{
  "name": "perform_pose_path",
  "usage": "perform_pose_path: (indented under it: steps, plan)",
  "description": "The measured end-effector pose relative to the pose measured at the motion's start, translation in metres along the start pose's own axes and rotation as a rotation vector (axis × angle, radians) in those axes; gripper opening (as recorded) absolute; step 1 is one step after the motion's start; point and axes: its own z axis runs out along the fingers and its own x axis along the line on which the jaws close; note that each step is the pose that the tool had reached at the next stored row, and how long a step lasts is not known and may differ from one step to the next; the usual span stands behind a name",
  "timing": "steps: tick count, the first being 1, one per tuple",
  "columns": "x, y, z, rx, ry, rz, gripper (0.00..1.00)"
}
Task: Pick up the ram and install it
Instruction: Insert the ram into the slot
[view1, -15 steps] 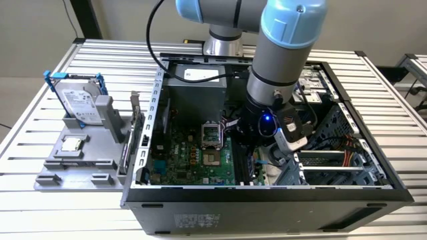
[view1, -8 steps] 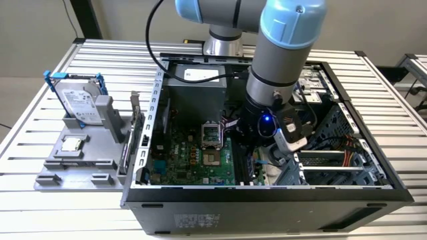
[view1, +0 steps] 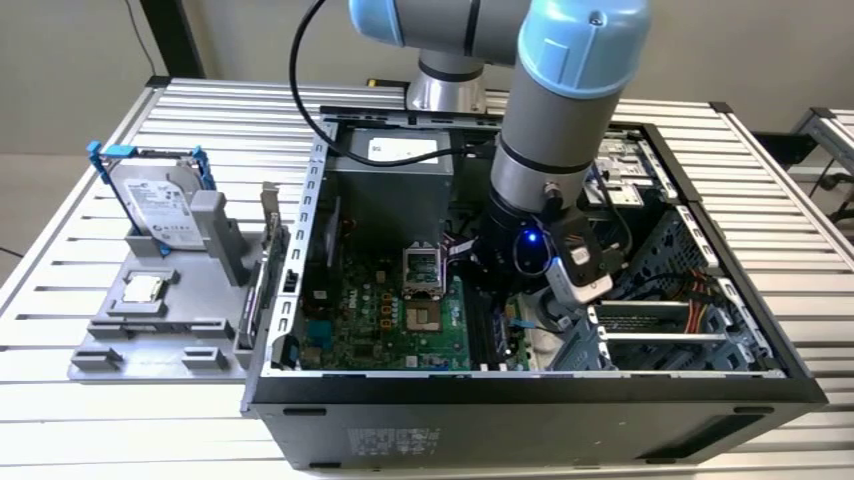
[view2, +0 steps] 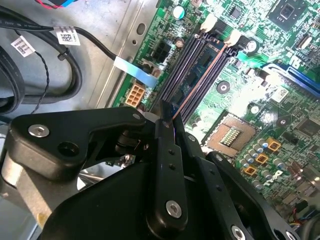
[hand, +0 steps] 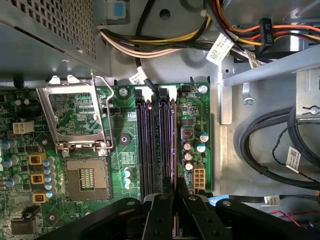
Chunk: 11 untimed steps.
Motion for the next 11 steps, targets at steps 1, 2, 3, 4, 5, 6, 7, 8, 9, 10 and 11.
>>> perform_pose_path:
  steps: [1, 2, 3, 4, 5, 6, 7, 8, 9, 10, 11]
  plan:
    - [0.0000, 0.0000, 0.0004, 0.0001, 0.0000, 0.000, 0.00]
    - [0.0000, 0.0001, 0.0007, 0.0004, 0.0001, 0.000, 0.00]
    - [0.0000, 0.0001, 0.0008, 0.0009, 0.0001, 0.000, 0.00]
    - [0.0000, 0.0001, 0.0011, 0.0010, 0.0001, 0.000, 0.00]
    - [0.0000, 0.0001, 0.0013, 0.0011, 0.0001, 0.000, 0.00]
    - [0.0000, 0.0001, 0.0013, 0.0012, 0.0001, 0.000, 0.00]
    - [0.0000, 0.0001, 0.0014, 0.0014, 0.0001, 0.000, 0.00]
    - [0.0000, 0.0004, 0.0019, 0.0010, 0.0000, 0.000, 0.00]
    - [0.0000, 0.0006, 0.0023, 0.0010, 0.0000, 0.000, 0.00]
    - [-0.0001, 0.0007, 0.0025, 0.0012, 0.0000, 0.000, 0.00]
    - [-0.0001, 0.0009, 0.0027, 0.0014, 0.0000, 0.000, 0.00]
